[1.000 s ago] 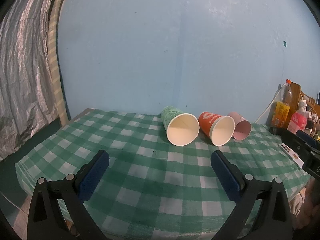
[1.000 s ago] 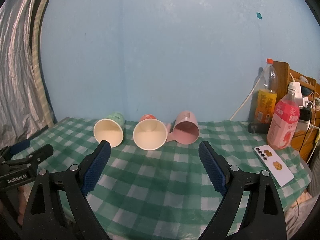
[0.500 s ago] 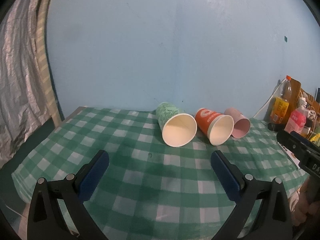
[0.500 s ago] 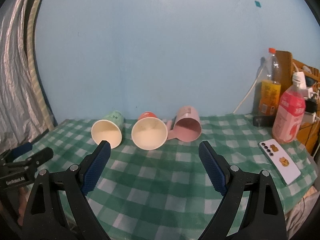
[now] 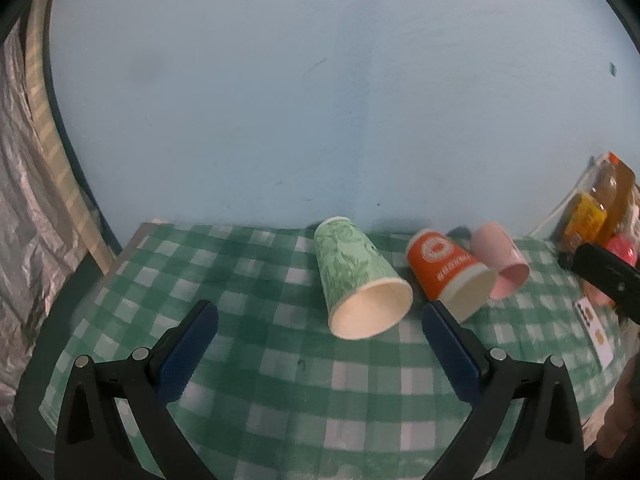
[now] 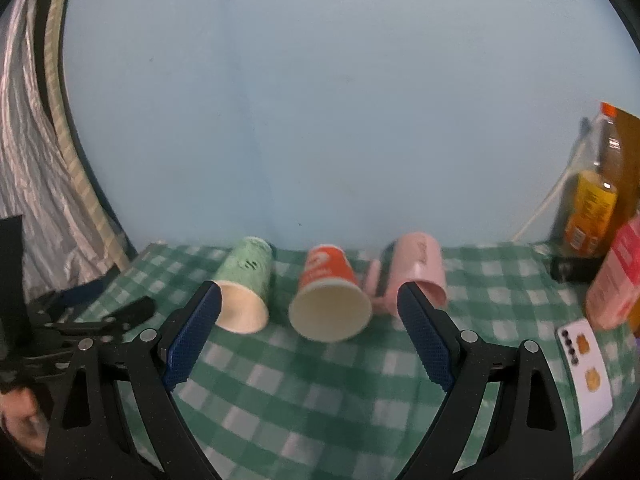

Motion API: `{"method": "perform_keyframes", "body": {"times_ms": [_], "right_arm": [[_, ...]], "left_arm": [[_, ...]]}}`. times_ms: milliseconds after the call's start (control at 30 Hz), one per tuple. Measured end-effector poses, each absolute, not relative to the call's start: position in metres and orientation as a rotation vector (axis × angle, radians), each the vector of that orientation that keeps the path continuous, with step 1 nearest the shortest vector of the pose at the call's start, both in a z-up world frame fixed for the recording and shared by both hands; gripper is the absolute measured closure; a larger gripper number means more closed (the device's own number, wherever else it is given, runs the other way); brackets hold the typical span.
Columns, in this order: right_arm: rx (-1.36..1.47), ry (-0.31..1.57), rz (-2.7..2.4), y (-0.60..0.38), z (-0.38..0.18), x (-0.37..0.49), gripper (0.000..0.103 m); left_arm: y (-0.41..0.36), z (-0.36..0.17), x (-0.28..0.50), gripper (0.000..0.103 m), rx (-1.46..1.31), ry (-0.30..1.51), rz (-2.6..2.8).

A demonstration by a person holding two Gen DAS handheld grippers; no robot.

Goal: Flip cup upside down
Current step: 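Move the right gripper to the green paper cup and close around it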

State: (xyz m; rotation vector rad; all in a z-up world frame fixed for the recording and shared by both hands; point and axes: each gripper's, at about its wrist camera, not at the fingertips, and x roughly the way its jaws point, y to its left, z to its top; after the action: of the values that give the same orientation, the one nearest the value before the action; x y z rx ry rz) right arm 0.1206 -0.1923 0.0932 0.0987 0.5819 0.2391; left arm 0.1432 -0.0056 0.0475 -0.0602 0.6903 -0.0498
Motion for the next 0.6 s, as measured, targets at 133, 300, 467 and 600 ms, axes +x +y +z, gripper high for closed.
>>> {"method": "perform_keyframes", "body": {"times_ms": [133,300,467,600], "right_arm": [[0.152,0.665,0.285,-0.185,0.104,0.153,0.014],[0.231,0.81,0.366,-0.181,0.099,0.204,0.014],[0.34,0.98,0.44,-0.18,0.077,0.254,0.014],[0.383,1.018,0.417,-0.183,0.069,0.274,0.014]], "left_arm": [[-0.008,0.048,0.171,0.0,-0.091,0.766,-0.045],[-0.007,0.038,0.215,0.0,-0.163,0.897,-0.057],[-0.007,0.021,0.256,0.0,-0.222,1.0,-0.041],[-0.014,0.013,0.277,0.0,-0.224,1.037,-0.025]]}}
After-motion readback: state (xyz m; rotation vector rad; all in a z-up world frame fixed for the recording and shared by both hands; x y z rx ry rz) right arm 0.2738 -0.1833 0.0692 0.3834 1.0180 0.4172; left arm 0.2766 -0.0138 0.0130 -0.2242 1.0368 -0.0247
